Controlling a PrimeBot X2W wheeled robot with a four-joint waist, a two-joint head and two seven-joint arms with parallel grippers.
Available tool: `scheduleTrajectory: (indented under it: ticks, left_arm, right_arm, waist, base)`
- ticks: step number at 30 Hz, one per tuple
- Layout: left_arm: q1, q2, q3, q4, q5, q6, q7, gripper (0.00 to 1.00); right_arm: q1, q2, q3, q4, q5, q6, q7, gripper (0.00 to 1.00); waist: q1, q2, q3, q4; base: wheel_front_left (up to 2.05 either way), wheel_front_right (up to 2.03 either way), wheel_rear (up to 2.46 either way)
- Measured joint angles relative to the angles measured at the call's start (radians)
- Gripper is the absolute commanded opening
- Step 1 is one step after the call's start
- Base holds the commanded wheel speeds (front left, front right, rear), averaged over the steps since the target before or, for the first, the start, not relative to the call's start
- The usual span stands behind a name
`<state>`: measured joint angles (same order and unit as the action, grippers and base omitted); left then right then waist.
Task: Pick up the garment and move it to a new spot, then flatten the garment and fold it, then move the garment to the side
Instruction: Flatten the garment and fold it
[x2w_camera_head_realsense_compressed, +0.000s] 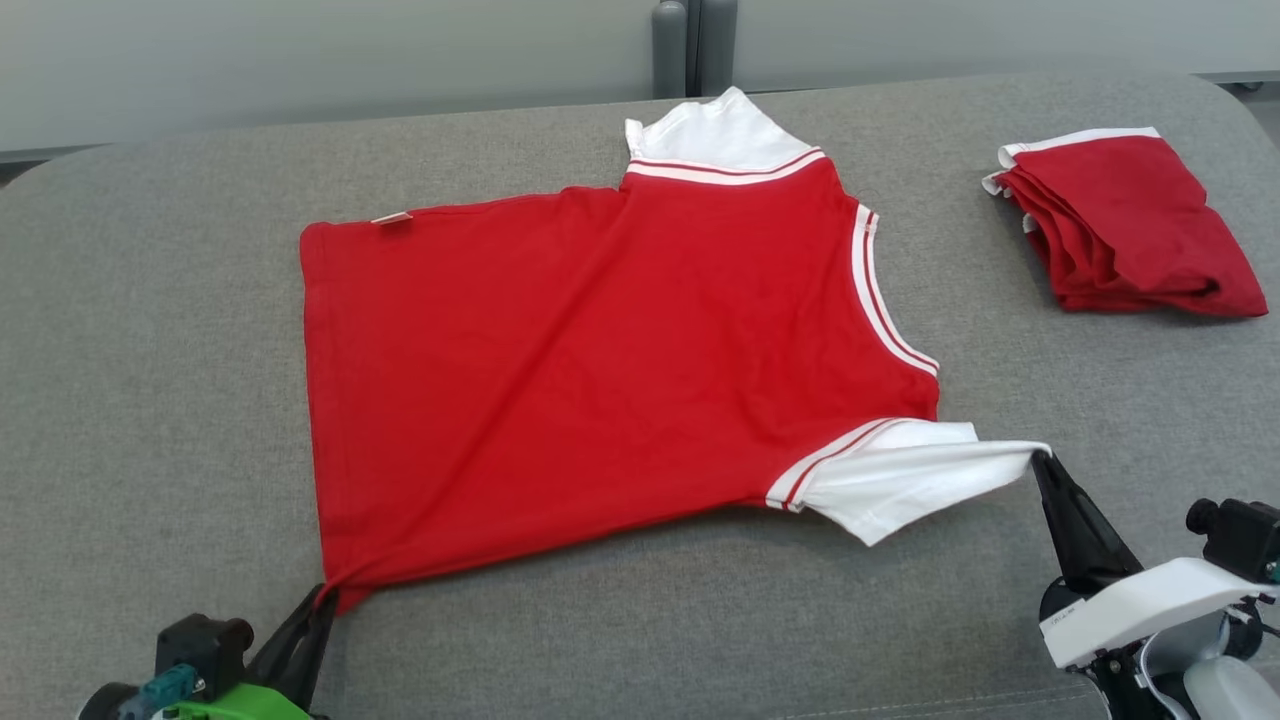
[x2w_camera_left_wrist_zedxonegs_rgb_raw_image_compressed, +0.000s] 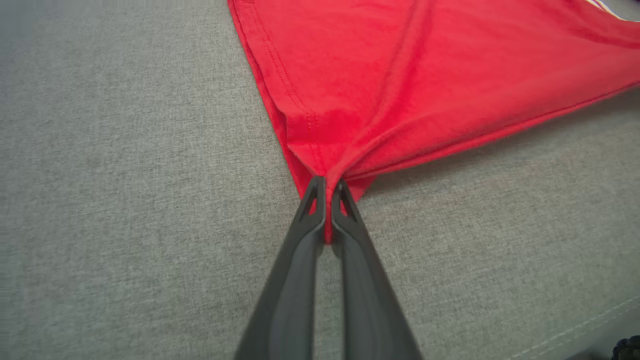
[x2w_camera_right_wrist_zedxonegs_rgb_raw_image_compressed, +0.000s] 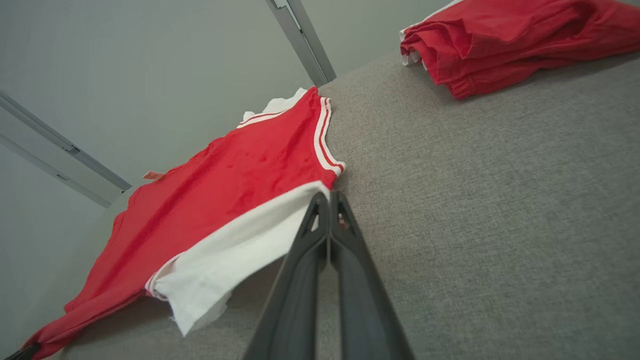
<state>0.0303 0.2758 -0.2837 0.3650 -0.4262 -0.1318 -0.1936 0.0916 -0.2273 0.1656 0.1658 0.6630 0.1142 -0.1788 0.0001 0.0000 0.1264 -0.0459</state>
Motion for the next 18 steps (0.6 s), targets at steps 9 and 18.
scheduleTrajectory:
  ticks: [9, 18]
  left_arm:
    - [-0.026, 0.106, -0.076, -0.198, -0.023, 0.0, 0.135, 0.0]
    - [-0.123, 0.229, -0.063, -0.381, -0.078, 0.0, 0.27, 0.0]
  right_arm:
    - [-0.002, -0.076, 0.035, -0.19, 0.123, 0.009, 0.174, 0.0]
    - [-0.121, -0.179, -0.022, -0.267, 0.184, 0.009, 0.312, 0.0]
  waist:
    - [0.0, 0.0, 0.056, 0.014]
    - [0.0, 0.0, 0.139, 0.026]
  base:
    - [0.0, 0.0, 0.0]
    - [0.0, 0.0, 0.0]
